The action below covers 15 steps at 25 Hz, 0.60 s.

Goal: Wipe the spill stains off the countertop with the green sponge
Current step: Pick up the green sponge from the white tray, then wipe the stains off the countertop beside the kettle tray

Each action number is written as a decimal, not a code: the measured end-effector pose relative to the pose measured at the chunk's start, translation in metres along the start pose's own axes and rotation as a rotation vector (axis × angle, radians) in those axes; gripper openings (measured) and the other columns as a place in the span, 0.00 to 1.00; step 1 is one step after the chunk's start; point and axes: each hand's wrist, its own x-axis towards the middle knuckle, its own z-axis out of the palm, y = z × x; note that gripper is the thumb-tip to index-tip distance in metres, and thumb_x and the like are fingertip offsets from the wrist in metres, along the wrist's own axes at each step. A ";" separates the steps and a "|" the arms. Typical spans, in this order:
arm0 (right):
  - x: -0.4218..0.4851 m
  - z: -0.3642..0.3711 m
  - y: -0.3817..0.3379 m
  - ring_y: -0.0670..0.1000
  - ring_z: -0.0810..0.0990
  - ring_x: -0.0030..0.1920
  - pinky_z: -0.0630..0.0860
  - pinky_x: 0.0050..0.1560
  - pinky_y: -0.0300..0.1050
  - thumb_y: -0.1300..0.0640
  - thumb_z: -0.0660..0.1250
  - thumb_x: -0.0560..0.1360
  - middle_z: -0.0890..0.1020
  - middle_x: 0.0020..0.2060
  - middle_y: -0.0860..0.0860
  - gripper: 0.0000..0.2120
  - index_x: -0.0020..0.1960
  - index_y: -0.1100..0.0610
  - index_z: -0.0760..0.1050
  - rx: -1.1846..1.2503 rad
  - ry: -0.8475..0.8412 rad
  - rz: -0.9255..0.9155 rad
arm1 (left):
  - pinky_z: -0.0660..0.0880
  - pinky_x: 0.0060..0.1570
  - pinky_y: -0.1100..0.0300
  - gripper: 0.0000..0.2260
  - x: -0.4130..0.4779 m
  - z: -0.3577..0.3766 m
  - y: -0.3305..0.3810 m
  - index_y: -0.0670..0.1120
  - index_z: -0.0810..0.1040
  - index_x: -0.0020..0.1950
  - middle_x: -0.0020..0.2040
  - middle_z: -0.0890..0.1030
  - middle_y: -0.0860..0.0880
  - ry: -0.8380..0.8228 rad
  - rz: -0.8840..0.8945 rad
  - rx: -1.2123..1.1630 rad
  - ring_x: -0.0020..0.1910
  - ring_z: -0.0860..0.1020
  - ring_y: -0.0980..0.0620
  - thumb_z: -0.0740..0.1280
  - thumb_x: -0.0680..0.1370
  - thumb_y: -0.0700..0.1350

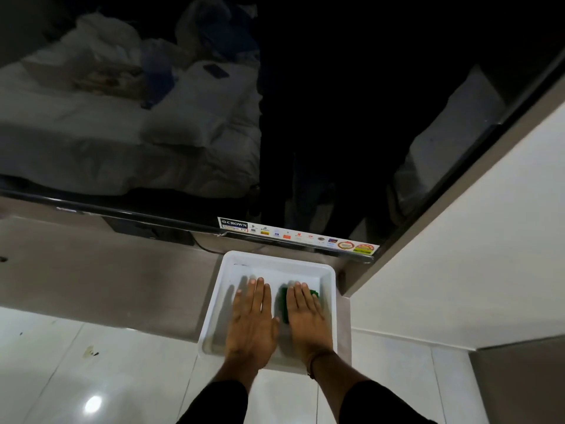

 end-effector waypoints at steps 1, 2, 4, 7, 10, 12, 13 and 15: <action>-0.005 -0.009 -0.001 0.56 0.39 0.81 0.36 0.78 0.52 0.50 0.54 0.84 0.36 0.79 0.50 0.33 0.80 0.54 0.37 0.023 0.027 -0.003 | 0.26 0.74 0.38 0.34 -0.003 -0.003 0.001 0.41 0.29 0.78 0.78 0.27 0.38 0.001 0.009 -0.002 0.74 0.23 0.36 0.46 0.86 0.59; -0.012 -0.019 0.000 0.55 0.39 0.81 0.35 0.77 0.52 0.52 0.55 0.84 0.34 0.78 0.49 0.34 0.80 0.54 0.37 0.031 0.077 -0.015 | 0.30 0.77 0.37 0.34 -0.007 -0.007 0.003 0.41 0.30 0.79 0.79 0.28 0.39 0.009 0.022 -0.008 0.75 0.24 0.37 0.46 0.86 0.60; -0.029 -0.038 0.005 0.56 0.41 0.81 0.36 0.76 0.53 0.54 0.59 0.83 0.36 0.78 0.50 0.36 0.81 0.54 0.38 0.008 0.161 -0.039 | 0.36 0.79 0.37 0.35 -0.016 -0.018 0.012 0.43 0.32 0.81 0.80 0.31 0.41 0.008 0.051 -0.048 0.77 0.27 0.40 0.48 0.86 0.60; -0.072 -0.074 0.039 0.56 0.42 0.81 0.39 0.77 0.55 0.53 0.63 0.82 0.44 0.82 0.52 0.38 0.81 0.53 0.40 -0.008 0.230 0.020 | 0.47 0.80 0.35 0.36 -0.036 -0.045 0.054 0.42 0.44 0.84 0.84 0.46 0.40 0.104 0.170 -0.158 0.82 0.42 0.38 0.59 0.85 0.58; -0.133 -0.104 0.100 0.59 0.47 0.81 0.43 0.78 0.56 0.64 0.66 0.78 0.53 0.82 0.56 0.39 0.81 0.56 0.46 -0.056 0.307 0.113 | 0.40 0.79 0.38 0.36 -0.060 -0.069 0.125 0.40 0.52 0.83 0.84 0.51 0.39 0.176 0.320 -0.128 0.83 0.49 0.37 0.62 0.84 0.58; -0.178 -0.118 0.148 0.60 0.49 0.81 0.45 0.79 0.57 0.69 0.67 0.75 0.55 0.81 0.58 0.41 0.81 0.58 0.48 -0.069 0.350 0.189 | 0.32 0.75 0.44 0.36 -0.074 -0.078 0.180 0.41 0.48 0.84 0.84 0.49 0.40 0.199 0.399 -0.135 0.83 0.47 0.39 0.60 0.85 0.59; -0.199 -0.122 0.171 0.61 0.49 0.81 0.45 0.79 0.57 0.70 0.66 0.75 0.54 0.81 0.58 0.42 0.81 0.59 0.47 -0.075 0.367 0.214 | 0.31 0.75 0.44 0.36 -0.080 -0.079 0.208 0.42 0.43 0.83 0.85 0.45 0.41 0.195 0.434 -0.120 0.83 0.44 0.40 0.56 0.86 0.60; -0.248 -0.132 0.224 0.60 0.46 0.81 0.43 0.80 0.57 0.70 0.64 0.75 0.52 0.82 0.58 0.41 0.81 0.59 0.45 -0.093 0.406 0.284 | 0.32 0.78 0.41 0.35 -0.096 -0.084 0.278 0.44 0.32 0.80 0.83 0.36 0.42 0.176 0.534 -0.058 0.82 0.37 0.40 0.48 0.86 0.62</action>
